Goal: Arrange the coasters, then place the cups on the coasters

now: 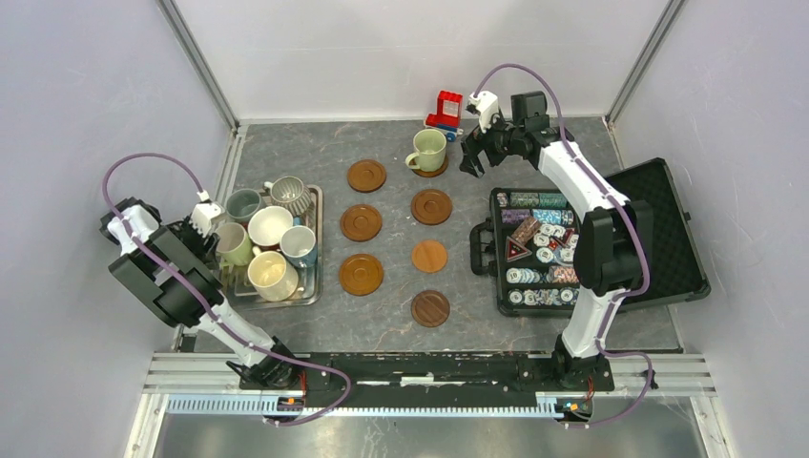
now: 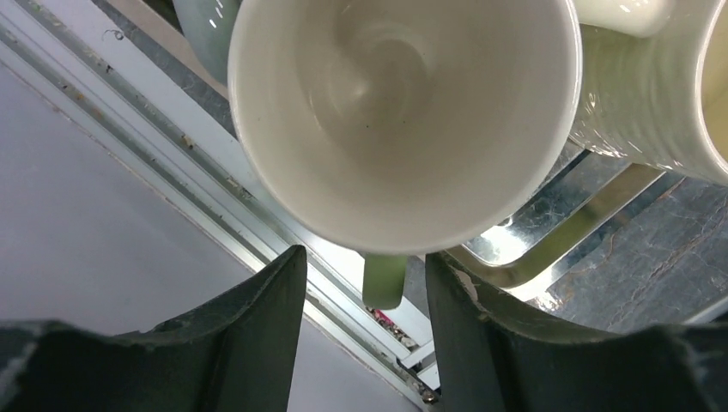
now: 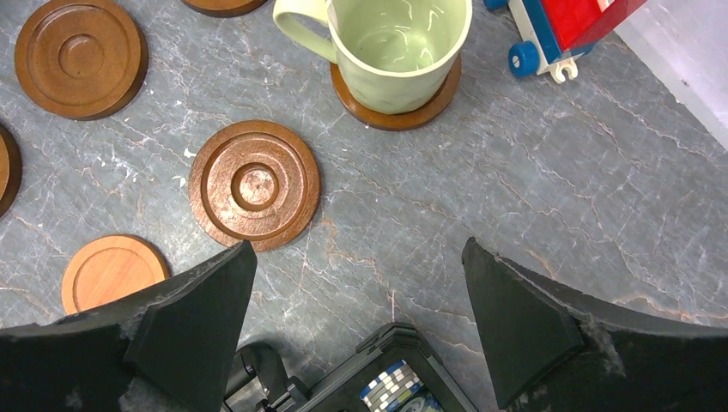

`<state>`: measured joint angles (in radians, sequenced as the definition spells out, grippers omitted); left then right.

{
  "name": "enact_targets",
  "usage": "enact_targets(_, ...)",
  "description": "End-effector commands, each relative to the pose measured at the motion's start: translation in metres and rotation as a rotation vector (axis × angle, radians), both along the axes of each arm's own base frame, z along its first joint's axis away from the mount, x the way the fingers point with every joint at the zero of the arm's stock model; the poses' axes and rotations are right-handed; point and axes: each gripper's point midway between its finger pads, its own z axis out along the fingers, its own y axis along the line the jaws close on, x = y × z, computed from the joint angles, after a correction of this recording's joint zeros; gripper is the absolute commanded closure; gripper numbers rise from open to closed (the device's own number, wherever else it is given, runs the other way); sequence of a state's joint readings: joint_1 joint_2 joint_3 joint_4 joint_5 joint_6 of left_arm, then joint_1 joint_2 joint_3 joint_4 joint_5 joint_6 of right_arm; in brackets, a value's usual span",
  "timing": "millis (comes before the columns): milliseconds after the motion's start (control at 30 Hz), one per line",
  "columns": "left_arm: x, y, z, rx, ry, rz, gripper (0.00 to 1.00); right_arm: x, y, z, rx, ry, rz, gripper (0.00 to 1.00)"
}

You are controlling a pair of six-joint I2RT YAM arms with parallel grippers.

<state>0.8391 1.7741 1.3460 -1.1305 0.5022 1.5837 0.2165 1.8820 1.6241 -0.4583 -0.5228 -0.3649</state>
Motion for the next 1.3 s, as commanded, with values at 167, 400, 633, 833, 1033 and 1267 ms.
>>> enact_targets(167, 0.01, -0.005, -0.017, -0.037, -0.058, -0.038, 0.52, -0.01, 0.0, 0.033, -0.009, -0.09, 0.022, 0.02)
enact_targets(400, 0.001, -0.014, -0.01, -0.051, -0.042, -0.034, 0.8, -0.011, 0.003, 0.035, -0.005, -0.092, 0.032, 0.02)
enact_targets(633, -0.005, -0.026, 0.025, -0.063, -0.063, -0.016, 0.98, -0.013, 0.005, 0.034, 0.008, -0.083, 0.037, 0.02)
enact_targets(833, -0.013, -0.038, 0.06, -0.054, -0.085, 0.002, 0.98, -0.013, 0.011, 0.033, 0.041, -0.065, 0.052, 0.02)
enact_targets(1033, -0.016, -0.048, 0.093, -0.085, -0.091, 0.04, 0.98, -0.013, 0.02, 0.031, 0.093, -0.033, 0.07, 0.02)
enact_targets(1267, 0.03, -0.072, 0.154, -0.132, -0.141, 0.172, 0.98, -0.009, 0.023, 0.036, 0.116, -0.038, 0.065, 0.02)
